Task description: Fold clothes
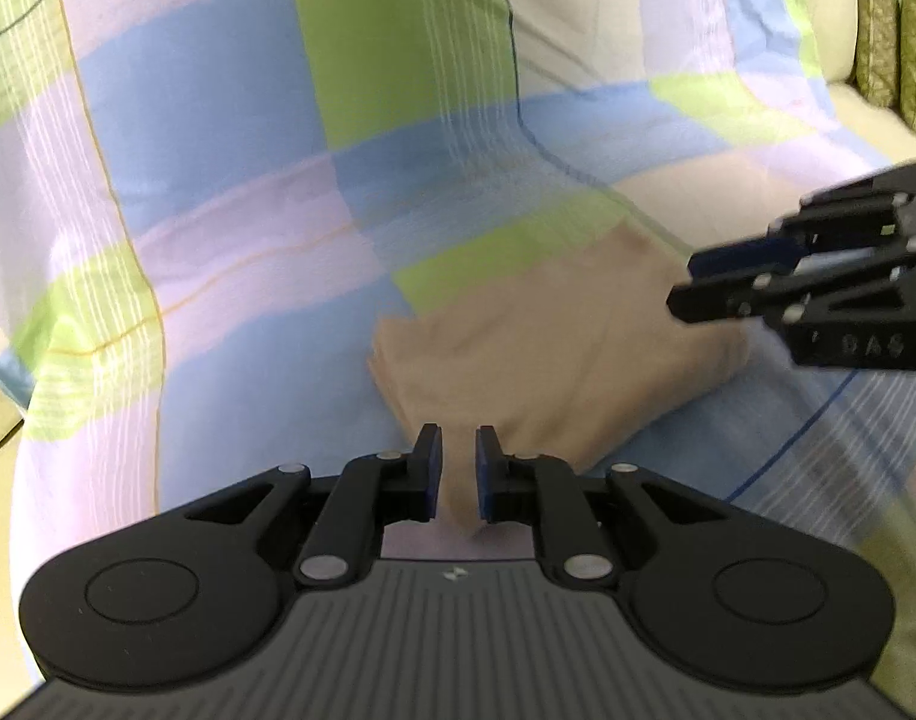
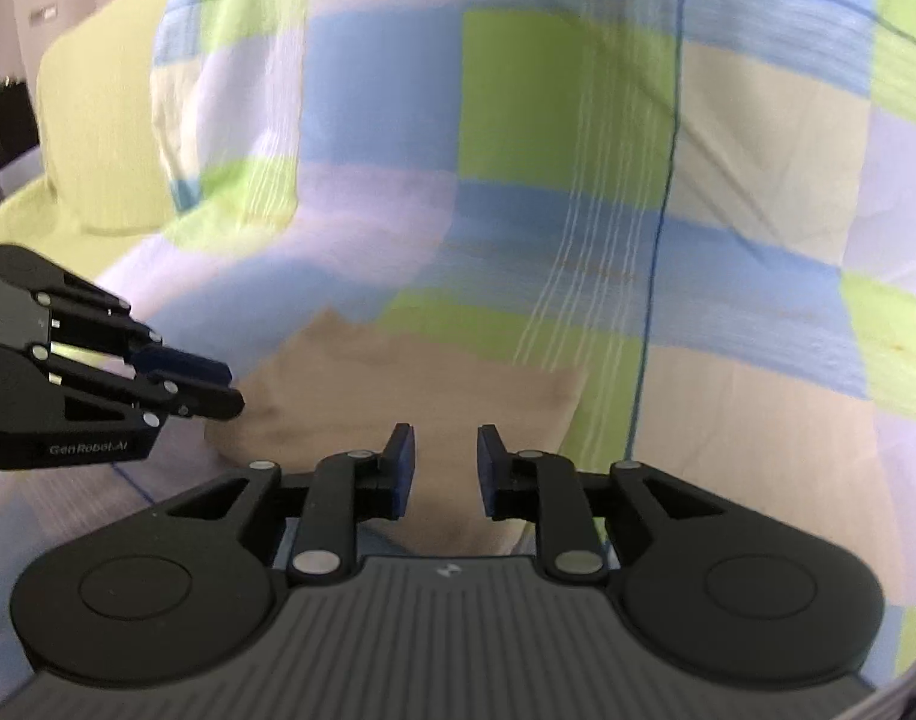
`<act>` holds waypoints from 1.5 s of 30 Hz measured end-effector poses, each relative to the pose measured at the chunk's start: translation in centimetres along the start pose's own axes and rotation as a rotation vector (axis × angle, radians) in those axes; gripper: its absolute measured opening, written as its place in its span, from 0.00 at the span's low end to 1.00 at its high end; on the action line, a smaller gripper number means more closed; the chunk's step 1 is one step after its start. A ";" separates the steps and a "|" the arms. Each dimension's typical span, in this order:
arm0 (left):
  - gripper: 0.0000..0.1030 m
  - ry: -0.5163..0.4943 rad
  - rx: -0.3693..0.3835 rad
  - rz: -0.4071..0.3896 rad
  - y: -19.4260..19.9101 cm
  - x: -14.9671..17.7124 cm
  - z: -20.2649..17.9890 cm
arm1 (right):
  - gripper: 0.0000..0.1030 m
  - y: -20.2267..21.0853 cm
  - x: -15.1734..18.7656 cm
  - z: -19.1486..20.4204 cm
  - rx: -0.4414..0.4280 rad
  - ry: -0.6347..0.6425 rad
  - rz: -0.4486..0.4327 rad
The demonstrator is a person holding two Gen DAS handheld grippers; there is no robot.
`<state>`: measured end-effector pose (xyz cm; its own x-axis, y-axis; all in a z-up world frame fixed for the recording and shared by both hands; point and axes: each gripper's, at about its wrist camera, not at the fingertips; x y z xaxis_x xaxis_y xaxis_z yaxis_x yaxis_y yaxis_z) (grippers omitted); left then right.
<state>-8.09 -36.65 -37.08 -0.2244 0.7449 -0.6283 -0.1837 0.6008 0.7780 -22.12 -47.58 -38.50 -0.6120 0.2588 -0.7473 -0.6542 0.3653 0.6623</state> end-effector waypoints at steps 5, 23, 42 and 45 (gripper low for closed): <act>0.15 0.039 -0.001 0.045 -2.6 0.8 -0.7 | 0.19 -1.2 1.5 0.3 0.000 -0.001 0.057; 0.49 0.305 -0.212 0.374 1.3 -2.1 -2.0 | 0.40 7.4 0.0 -3.8 0.112 -0.191 0.015; 0.57 0.364 -0.195 0.338 4.0 -0.5 -2.2 | 0.40 10.6 1.9 0.5 0.059 -0.144 0.033; 0.57 0.318 -0.165 0.234 3.9 -0.7 -2.0 | 0.10 9.7 2.1 0.5 0.062 -0.141 0.039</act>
<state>-10.57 -35.41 -33.59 -0.5576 0.7134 -0.4245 -0.2379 0.3525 0.9051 -29.57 -43.06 -33.68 -0.5648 0.3952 -0.7244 -0.6000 0.4060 0.6893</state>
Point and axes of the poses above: each gripper's, at about its wrist camera, not at the fingertips, and y roughly against the way its jaws point, z to its left, x to its underside, and after that the axes turned 10 degrees about y, right-handed
